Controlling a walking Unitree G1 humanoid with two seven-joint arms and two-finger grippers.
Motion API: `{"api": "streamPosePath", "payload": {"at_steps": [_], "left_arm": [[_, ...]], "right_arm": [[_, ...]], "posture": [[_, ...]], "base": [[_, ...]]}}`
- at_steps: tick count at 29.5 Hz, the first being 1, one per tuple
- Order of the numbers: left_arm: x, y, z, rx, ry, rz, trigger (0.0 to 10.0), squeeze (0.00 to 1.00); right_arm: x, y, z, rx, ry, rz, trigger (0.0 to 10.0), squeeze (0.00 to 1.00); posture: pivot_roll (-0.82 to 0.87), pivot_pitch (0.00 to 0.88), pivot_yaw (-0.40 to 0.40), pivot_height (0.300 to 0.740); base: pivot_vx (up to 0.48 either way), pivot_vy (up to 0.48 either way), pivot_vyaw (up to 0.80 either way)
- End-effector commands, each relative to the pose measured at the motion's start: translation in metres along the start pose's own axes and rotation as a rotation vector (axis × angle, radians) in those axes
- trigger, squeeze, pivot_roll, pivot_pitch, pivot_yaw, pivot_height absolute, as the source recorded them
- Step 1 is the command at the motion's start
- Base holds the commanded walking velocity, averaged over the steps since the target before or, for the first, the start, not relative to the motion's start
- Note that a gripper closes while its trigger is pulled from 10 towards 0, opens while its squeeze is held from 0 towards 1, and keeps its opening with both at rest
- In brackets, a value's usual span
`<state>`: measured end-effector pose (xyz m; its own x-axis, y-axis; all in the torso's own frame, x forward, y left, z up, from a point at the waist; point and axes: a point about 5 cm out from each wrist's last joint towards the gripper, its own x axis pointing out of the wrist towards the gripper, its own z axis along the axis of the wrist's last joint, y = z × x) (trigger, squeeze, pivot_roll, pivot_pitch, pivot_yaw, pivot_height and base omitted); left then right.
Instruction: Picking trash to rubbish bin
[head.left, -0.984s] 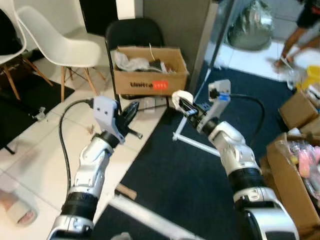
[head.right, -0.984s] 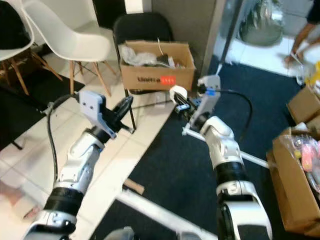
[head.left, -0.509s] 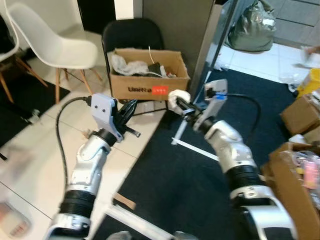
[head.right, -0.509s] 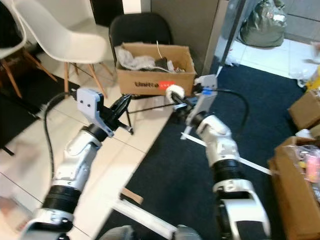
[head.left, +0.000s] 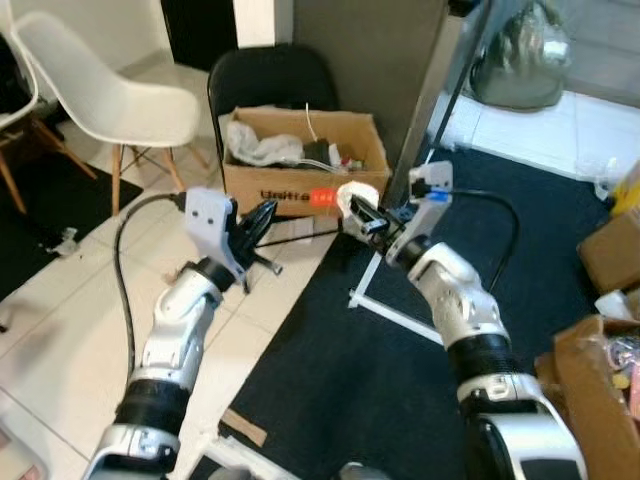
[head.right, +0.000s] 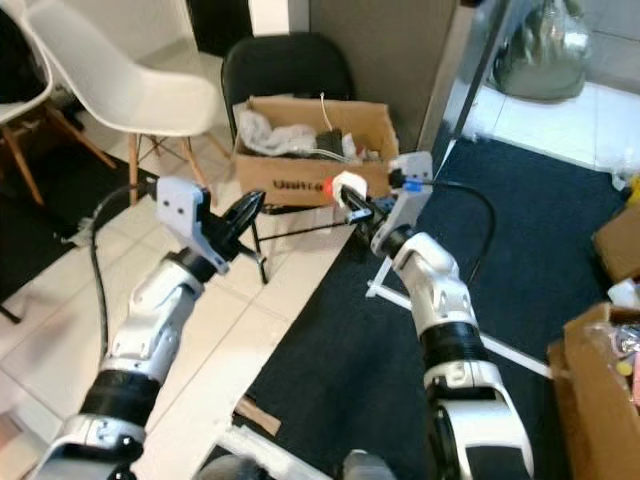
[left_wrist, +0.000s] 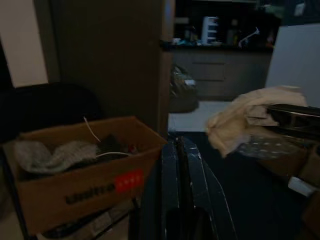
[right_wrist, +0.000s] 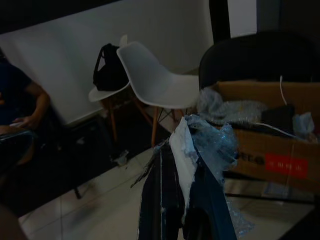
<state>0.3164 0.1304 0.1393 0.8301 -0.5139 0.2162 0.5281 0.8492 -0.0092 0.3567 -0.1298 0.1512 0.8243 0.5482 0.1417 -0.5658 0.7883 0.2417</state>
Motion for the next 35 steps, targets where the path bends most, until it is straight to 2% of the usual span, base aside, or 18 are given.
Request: {"api": "streamPosePath", "payload": {"at_steps": [1, 7, 11, 35], "left_arm": [[-0.0025, 0.0023, -0.0022, 0.004, 0.015, 0.004, 10.0, 0.00], [-0.0025, 0.0023, -0.0021, 0.004, 0.015, 0.004, 10.0, 0.00], [-0.0024, 0.0021, -0.0019, 0.005, 0.015, 0.004, 10.0, 0.00], [-0.0031, 0.0016, -0.0035, -0.003, 0.017, 0.005, 10.0, 0.00]], "right_arm": [[0.0030, 0.0049, -0.0026, 0.003, 0.012, 0.016, 10.0, 0.00], [0.0039, 0.0056, -0.0049, -0.014, 0.042, 0.021, 10.0, 0.00], [0.0034, 0.0047, -0.0032, 0.003, 0.016, 0.013, 10.0, 0.00], [0.0027, 0.0052, -0.0042, -0.007, 0.021, 0.020, 10.0, 0.00]], "posture": [[0.03, 0.000, -0.023, 0.740], [0.03, 0.000, -0.023, 0.740], [0.04, 0.000, -0.023, 0.740], [0.04, 0.000, -0.028, 0.740]], "base": [[0.337, 0.000, 0.00], [0.337, 0.000, -0.63], [0.338, 0.000, 0.00], [0.341, 0.000, 0.00]]}}
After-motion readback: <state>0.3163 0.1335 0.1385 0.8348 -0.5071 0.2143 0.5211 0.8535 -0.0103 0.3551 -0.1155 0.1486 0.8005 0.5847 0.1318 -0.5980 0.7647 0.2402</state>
